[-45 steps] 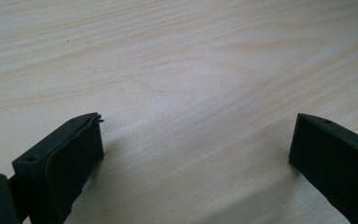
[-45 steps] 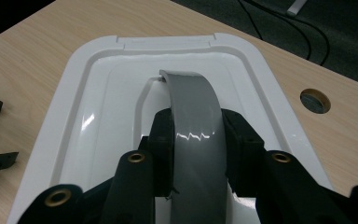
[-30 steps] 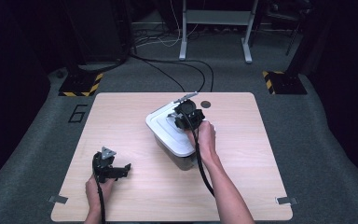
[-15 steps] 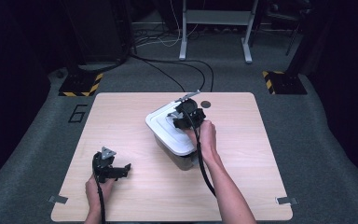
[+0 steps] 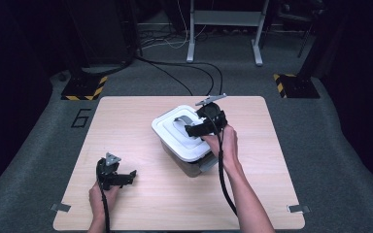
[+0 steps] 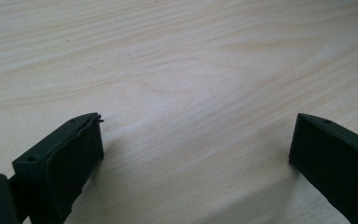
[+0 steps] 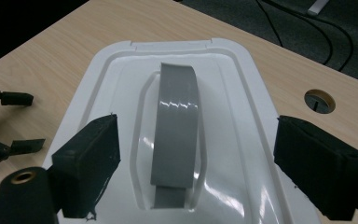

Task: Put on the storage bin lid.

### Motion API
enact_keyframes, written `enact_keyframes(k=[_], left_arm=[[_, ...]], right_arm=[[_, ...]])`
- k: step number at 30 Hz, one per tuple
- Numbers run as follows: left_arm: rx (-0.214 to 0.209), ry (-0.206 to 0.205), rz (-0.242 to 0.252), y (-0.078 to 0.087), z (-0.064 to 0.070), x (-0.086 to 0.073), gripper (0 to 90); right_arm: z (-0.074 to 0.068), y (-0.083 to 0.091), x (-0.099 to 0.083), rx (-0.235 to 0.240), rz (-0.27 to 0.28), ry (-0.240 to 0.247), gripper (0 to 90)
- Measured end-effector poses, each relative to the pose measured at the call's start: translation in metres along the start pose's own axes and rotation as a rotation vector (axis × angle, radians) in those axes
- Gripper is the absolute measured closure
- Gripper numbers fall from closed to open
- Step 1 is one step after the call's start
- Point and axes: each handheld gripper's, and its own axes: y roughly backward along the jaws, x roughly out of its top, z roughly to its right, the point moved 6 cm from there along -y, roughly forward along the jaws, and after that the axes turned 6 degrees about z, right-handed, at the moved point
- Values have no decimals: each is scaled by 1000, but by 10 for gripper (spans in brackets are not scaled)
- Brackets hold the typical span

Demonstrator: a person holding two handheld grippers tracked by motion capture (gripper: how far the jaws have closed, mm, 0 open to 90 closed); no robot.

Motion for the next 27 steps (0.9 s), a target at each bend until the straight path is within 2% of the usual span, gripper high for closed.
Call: enact_keyframes(k=[3,8,13,19,27], left_arm=[[0,0,0,0,0,0,26],[0,0,0,0,0,0,26],[0,0,0,0,0,0,26],[0,0,0,0,0,0,25],[0,0,0,0,0,0,26]], right_arm=[[6,9,-5,-5,-1,3,78],[16,21,-11,-14,11,-4,57],[25,34,-20,-26,25,-31,48],[35,49,-33,-40,42,-38,47],[49,65,-59,-75,45,-49,52]])
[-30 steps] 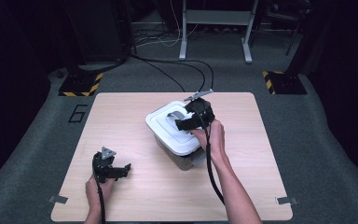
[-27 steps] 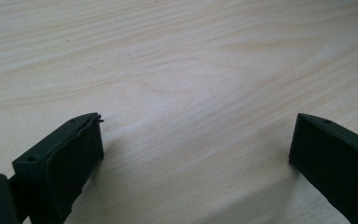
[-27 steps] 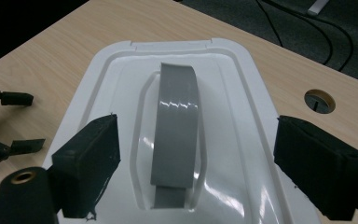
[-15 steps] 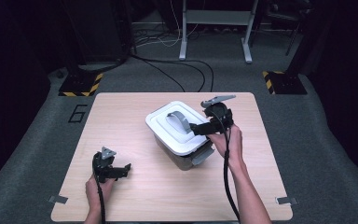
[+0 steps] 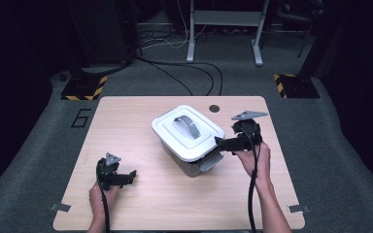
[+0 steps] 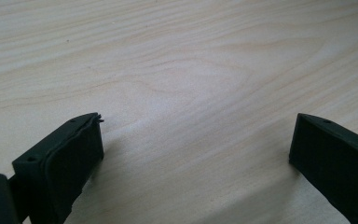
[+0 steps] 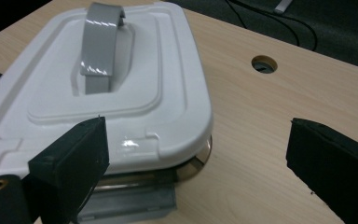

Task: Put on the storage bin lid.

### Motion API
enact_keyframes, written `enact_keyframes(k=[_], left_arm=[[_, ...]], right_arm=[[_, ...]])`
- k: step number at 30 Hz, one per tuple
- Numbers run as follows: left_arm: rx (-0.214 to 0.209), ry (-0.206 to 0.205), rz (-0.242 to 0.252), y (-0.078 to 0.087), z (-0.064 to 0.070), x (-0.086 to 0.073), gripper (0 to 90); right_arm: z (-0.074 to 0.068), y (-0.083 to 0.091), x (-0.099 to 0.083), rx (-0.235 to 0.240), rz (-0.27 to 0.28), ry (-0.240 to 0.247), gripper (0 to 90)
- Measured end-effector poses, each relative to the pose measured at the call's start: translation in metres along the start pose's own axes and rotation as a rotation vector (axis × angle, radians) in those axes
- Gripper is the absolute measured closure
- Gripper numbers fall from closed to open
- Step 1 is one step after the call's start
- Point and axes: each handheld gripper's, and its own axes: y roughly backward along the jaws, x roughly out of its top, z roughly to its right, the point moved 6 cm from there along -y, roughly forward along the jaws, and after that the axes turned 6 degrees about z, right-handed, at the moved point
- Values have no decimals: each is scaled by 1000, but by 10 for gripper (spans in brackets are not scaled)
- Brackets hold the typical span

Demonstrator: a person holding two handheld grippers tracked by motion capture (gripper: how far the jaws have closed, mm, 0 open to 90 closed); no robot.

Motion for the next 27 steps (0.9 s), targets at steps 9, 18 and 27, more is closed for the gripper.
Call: enact_keyframes(k=[9,18,27], left_arm=[[2,-8,-3,0,-1,0,26],[2,-11,-3,0,-1,0,26],[0,-12,-5,0,-1,0,25]], right_arm=[[25,8,-38,-44,-16,-44,54],[47,-1,-86,-65,-44,-129,54],[74,-28,-149,-142,-99,-214,37]])
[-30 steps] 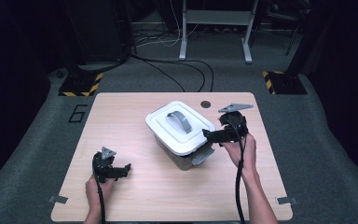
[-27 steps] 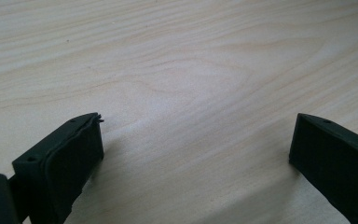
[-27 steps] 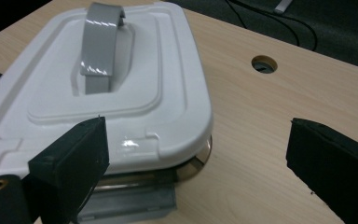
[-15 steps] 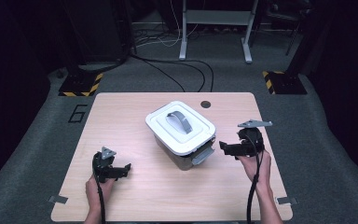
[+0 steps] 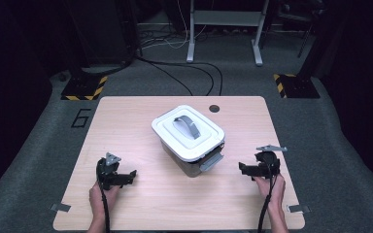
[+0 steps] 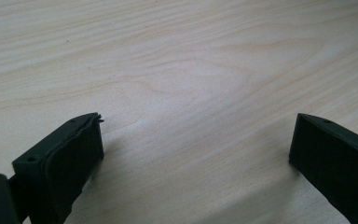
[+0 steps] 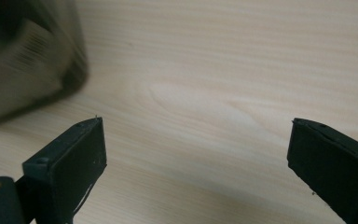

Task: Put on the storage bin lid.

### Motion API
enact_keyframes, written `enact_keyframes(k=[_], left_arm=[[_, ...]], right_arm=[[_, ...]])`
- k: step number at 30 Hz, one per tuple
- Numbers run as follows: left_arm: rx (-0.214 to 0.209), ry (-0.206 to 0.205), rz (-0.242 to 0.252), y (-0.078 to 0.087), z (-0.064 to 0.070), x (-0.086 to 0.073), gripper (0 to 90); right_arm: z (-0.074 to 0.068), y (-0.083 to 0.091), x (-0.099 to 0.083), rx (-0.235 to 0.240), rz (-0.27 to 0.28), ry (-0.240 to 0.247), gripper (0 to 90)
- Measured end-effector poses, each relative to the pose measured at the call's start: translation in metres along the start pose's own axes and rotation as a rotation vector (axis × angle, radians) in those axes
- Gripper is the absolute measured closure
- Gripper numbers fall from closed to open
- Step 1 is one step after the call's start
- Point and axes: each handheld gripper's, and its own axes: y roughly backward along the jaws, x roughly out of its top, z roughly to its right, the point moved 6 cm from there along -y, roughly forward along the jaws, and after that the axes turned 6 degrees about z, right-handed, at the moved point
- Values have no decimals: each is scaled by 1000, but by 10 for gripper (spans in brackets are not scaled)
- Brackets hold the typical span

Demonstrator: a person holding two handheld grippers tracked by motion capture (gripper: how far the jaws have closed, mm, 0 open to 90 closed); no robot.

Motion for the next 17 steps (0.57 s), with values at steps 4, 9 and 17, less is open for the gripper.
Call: enact_keyframes(k=[4,9,17], left_arm=[[1,0,1,0,0,0,26],[-1,-4,-5,0,0,0,26],[4,6,9,-1,0,1,26]], right_arm=[[8,-14,-21,-51,-28,-11,12],[14,-26,-36,-106,-26,12,0],[18,-27,-38,-102,41,40,0]])
